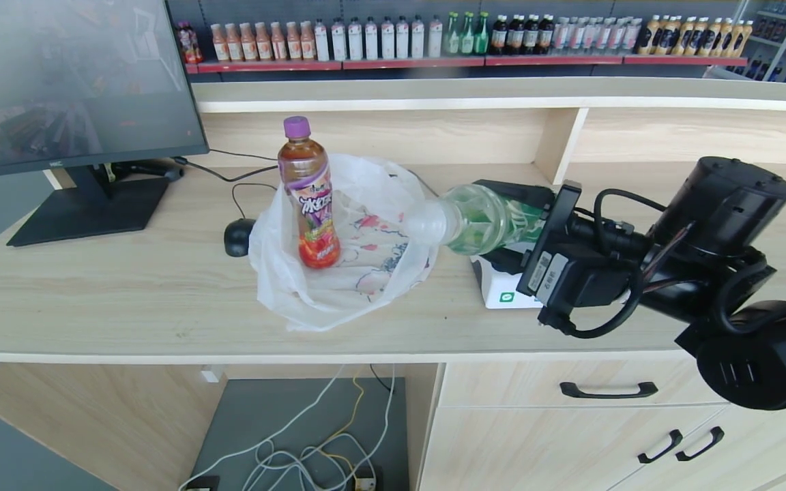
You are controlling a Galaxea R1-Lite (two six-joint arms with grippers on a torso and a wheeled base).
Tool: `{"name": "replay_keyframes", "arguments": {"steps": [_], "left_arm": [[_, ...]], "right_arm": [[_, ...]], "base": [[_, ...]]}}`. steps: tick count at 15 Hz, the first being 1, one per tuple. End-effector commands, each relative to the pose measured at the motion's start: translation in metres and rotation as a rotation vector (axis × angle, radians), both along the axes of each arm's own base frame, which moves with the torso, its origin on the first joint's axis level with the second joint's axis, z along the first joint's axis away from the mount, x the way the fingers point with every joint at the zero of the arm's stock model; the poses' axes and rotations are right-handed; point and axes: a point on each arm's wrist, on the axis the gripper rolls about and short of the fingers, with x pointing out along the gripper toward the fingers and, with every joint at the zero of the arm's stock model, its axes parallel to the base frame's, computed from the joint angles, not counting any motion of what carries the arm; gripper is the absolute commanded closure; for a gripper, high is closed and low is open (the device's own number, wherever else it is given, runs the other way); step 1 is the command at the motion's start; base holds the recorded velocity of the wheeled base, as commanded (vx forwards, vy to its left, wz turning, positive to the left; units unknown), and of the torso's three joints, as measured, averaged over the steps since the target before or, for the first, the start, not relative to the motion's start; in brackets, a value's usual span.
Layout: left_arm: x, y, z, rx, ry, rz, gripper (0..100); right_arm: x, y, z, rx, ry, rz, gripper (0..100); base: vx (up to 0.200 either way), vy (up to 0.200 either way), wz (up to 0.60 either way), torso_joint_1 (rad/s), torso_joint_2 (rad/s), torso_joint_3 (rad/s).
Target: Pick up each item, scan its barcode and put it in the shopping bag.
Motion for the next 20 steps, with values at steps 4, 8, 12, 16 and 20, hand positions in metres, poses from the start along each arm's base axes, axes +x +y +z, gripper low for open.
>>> {"name": "replay_keyframes", "arguments": {"steps": [4, 8, 12, 16, 20], "left_arm": [[0.000, 0.000, 0.000, 0.000, -0.001, 0.000, 0], [0.000, 0.000, 0.000, 0.000, -0.001, 0.000, 0], [0.000, 0.000, 0.000, 0.000, -0.001, 0.000, 0], [0.000, 0.000, 0.000, 0.000, -0.001, 0.000, 0], [0.000, 0.000, 0.000, 0.000, -0.001, 0.000, 0]], "right_arm": [[0.000, 0.000, 0.004, -0.052, -0.008, 0.017, 100], [0.004, -0.001, 0.000, -0.063, 0.007, 0.023, 100], [0.011, 0.002, -0.012, -0.078, 0.040, 0.033, 100], [0.013, 0.003, -0.013, -0.080, 0.044, 0.033, 100], [0.012, 0.003, -0.011, -0.078, 0.040, 0.033, 100]], "base": [[0.000, 0.000, 0.00, 0.000, 0.00, 0.000], [0.000, 0.000, 0.00, 0.000, 0.00, 0.000], [0.000, 0.000, 0.00, 0.000, 0.00, 0.000], [0.000, 0.000, 0.00, 0.000, 0.00, 0.000], [0.000, 0.000, 0.00, 0.000, 0.00, 0.000]]}}
